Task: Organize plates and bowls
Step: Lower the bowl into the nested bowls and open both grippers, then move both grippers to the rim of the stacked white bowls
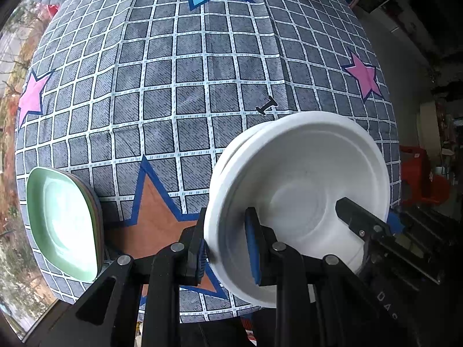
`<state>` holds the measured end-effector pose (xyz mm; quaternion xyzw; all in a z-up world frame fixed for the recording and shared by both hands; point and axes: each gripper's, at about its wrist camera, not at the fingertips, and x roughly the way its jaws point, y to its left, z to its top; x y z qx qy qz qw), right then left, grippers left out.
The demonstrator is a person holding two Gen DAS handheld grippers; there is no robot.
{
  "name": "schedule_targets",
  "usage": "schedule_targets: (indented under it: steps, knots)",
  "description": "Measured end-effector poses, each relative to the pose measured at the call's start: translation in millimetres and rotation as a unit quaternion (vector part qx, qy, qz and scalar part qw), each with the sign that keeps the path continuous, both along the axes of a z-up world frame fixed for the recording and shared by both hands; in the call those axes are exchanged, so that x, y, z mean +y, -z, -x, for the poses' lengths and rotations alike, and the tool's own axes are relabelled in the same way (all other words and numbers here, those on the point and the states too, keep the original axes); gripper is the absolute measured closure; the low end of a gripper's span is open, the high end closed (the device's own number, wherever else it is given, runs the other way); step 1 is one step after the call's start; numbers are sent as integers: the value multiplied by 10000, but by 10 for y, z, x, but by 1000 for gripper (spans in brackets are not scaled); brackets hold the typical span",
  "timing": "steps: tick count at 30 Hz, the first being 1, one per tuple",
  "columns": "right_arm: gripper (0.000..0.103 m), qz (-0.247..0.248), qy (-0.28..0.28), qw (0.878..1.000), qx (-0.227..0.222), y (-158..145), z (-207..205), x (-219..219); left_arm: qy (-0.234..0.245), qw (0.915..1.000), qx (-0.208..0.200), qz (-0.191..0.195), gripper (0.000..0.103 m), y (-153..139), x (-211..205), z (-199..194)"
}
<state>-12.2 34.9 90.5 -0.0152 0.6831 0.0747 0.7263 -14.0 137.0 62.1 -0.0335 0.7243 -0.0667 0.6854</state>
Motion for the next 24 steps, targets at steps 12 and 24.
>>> schedule_targets:
  steps: [12,24]
  knots:
    - [41,162,125,9998,-10,17,-34,-63,-110,9998,57,-155,46,39,59,-32]
    - [41,248,145,9995,-108,-106,51,-184,84,9995,-138,-278,37,-111,34,-49]
